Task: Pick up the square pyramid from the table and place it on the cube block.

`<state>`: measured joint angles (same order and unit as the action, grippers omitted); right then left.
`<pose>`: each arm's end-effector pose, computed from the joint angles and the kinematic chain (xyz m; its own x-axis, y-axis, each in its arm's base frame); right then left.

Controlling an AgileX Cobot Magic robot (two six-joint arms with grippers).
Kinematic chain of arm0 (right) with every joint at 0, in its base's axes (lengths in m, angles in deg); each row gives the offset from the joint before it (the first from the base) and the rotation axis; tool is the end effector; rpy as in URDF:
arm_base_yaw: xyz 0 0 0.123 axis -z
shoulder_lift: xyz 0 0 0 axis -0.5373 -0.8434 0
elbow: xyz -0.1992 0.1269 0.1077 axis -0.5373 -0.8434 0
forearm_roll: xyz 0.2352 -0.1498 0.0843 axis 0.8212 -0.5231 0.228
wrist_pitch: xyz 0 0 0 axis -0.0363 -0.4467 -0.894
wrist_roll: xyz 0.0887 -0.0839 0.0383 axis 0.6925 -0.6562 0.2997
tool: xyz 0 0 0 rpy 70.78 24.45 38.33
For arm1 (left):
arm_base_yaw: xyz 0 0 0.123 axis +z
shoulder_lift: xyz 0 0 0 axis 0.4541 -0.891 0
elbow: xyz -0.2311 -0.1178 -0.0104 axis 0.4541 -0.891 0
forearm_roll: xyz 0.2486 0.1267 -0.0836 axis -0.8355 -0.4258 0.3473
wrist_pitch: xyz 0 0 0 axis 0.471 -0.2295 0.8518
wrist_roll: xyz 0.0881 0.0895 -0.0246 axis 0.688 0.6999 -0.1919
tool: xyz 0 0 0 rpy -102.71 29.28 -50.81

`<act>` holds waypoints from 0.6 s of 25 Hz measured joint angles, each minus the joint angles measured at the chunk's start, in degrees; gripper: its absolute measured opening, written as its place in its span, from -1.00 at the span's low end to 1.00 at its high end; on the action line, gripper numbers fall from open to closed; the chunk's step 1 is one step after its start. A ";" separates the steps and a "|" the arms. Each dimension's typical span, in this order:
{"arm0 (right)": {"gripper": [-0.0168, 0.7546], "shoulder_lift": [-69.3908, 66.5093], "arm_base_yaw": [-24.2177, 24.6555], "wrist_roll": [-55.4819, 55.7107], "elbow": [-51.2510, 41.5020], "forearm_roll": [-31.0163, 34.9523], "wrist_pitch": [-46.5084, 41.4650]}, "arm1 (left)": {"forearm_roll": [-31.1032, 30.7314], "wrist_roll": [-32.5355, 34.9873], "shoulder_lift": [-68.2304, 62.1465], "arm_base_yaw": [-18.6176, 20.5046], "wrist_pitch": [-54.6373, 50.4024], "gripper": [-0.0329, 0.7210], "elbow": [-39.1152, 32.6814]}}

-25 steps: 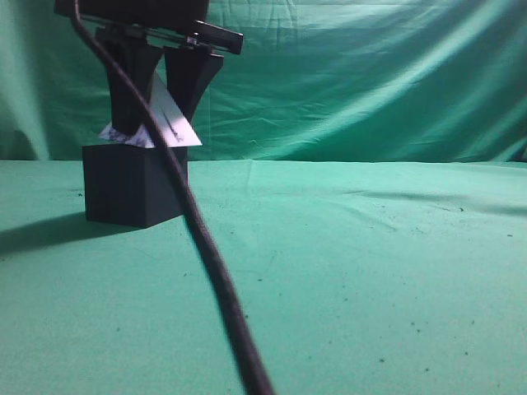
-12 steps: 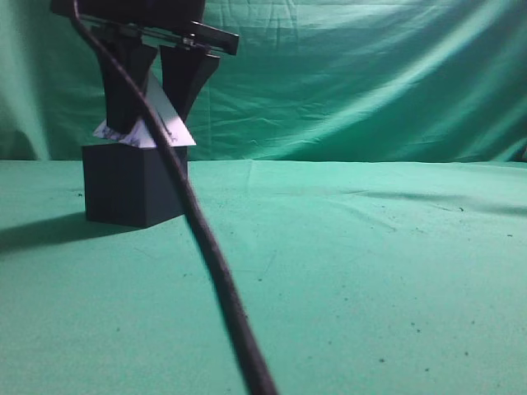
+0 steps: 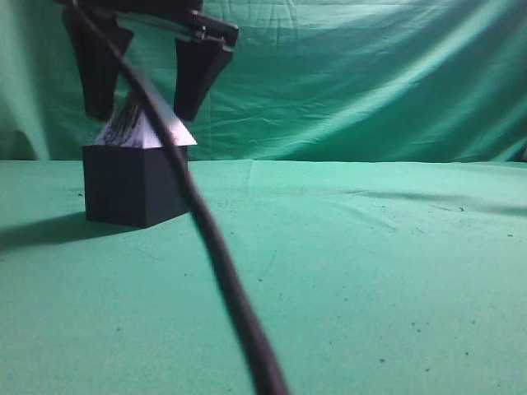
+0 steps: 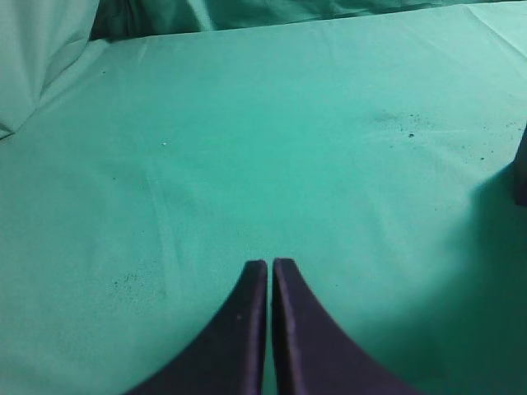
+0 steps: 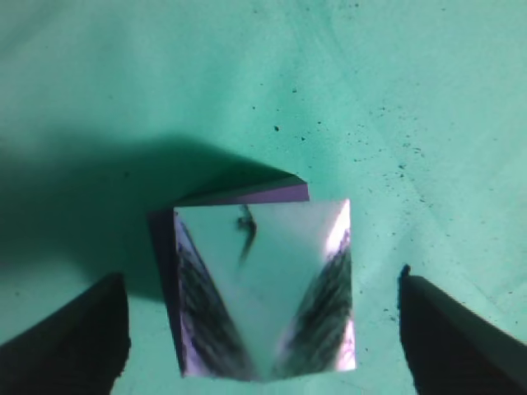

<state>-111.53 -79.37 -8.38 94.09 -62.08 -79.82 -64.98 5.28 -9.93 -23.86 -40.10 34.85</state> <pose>0.3459 0.3832 0.1782 -0.4842 -0.8194 -0.3068 -0.8621 0.5067 0.0073 0.1541 0.0082 0.1650 -0.2701 0.0744 -0.9600 -0.0292 0.9959 0.0854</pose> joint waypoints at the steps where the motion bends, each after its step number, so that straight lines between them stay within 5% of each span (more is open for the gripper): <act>1: 0.54 0.70 0.00 0.00 0.00 0.09 -0.01 | 0.00 0.00 0.00 0.00 0.00 -0.91 0.00; 4: 0.61 3.48 0.00 0.00 1.38 0.09 -1.79 | 0.00 0.00 0.00 0.00 0.00 -0.91 0.00; 10: -0.65 11.30 0.00 3.08 4.25 -3.20 -3.12 | 0.00 0.00 0.00 0.00 0.00 -0.91 0.00; 13: -0.96 16.44 0.00 3.86 4.00 -4.12 -3.62 | 0.00 0.00 0.00 0.00 0.00 -0.91 0.00; 15: -0.96 20.79 0.00 4.19 1.33 -5.63 -3.51 | 0.00 0.00 0.00 0.00 0.00 -0.91 0.00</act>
<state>-90.74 -79.37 -4.18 95.42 -67.70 -83.34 -64.98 5.28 -9.93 -23.86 -40.10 34.85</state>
